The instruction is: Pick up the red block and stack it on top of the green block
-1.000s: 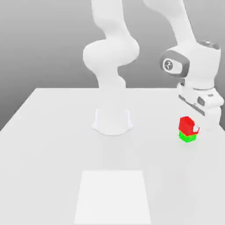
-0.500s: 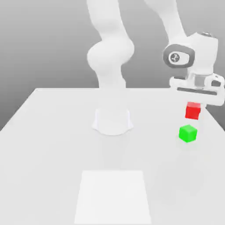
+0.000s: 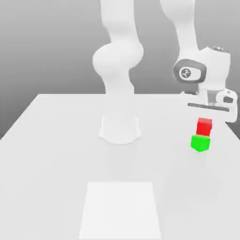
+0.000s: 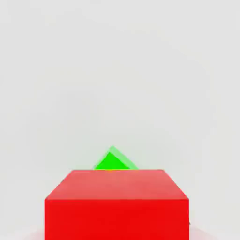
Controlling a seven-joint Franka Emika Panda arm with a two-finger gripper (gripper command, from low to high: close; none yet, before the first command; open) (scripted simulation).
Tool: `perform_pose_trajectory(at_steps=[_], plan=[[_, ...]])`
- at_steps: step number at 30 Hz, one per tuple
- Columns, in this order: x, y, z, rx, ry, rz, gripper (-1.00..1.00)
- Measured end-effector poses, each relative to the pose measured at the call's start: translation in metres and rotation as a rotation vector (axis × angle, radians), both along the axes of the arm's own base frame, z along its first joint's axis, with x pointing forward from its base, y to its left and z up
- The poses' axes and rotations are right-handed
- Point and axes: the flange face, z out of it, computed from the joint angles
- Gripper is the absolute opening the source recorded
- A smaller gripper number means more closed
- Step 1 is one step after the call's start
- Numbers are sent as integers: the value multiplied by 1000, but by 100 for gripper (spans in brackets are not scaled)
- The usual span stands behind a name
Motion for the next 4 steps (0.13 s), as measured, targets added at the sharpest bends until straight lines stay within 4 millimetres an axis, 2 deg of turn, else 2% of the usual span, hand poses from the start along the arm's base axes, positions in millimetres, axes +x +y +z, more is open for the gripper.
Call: perform_pose_trajectory(at_steps=[3,4], plan=[[1,-2,-8,-5,-6,2,-100],[1,-2,-10,-6,-8,1,100]])
